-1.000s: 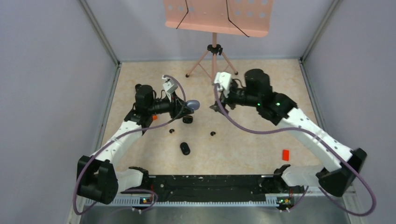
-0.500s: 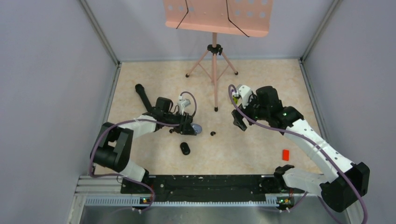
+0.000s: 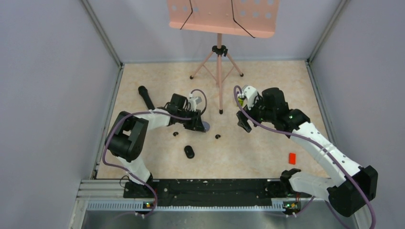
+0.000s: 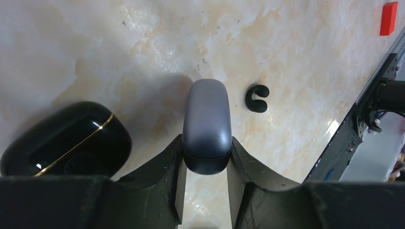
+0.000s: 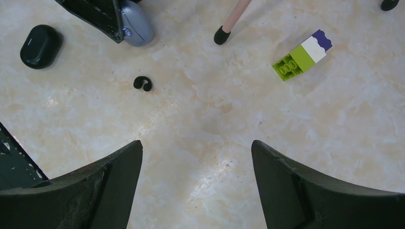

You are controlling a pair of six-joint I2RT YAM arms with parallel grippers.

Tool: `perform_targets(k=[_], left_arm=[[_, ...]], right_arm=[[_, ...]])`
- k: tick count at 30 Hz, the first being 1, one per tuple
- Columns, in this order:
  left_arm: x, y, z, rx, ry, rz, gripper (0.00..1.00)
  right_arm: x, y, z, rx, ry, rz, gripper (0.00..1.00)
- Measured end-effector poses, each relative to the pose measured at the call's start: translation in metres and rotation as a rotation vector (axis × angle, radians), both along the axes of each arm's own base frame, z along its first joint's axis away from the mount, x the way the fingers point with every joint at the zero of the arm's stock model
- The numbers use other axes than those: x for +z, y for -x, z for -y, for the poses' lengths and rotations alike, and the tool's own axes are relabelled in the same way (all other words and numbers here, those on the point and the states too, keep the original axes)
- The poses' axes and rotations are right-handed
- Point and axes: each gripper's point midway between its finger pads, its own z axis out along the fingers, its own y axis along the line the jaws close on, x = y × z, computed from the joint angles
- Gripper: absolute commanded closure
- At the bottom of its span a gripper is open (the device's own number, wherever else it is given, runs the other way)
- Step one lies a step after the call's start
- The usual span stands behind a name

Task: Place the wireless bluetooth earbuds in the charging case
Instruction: Place the charging case with the earbuds at the center of the board, then pick up the charging case from the center of the board.

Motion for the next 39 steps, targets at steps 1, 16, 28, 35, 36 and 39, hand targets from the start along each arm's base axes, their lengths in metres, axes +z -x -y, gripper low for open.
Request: perform_targets(k=[1,16,28,35,36,39], left_arm=[[0.001,-0.002,0.002,0.002,-0.002,0.002,0.53],[0.060,0.001,-0.019,-0.018,-0.108,0.165,0.40],[0.113,0.020,-0.079,0.022,-0.263,0.451,0.44],[0.052,0.028,-0.145,0.492,-0.261,0.041,0.46],[0.047,0.030,-0.151,0.533,-0.259,0.007,0.45],[0.036,0.033,-0.167,0.661,-0.252,-0.075,0.44]], right_arm=[[0.000,0.000,0.000,0.000,-0.001,0.002,0.17],[-0.008,-0.011,-0.006,0.069,0.040,0.031,0.20],[-0.025,-0.004,-0.079,0.322,0.008,0.019,0.33],[-0.068,0.022,-0.136,0.285,-0.042,-0.185,0.35],[-0.074,0.028,-0.144,0.287,-0.038,-0.209,0.34],[-0.088,0.052,-0.170,0.305,-0.022,-0.251,0.32]])
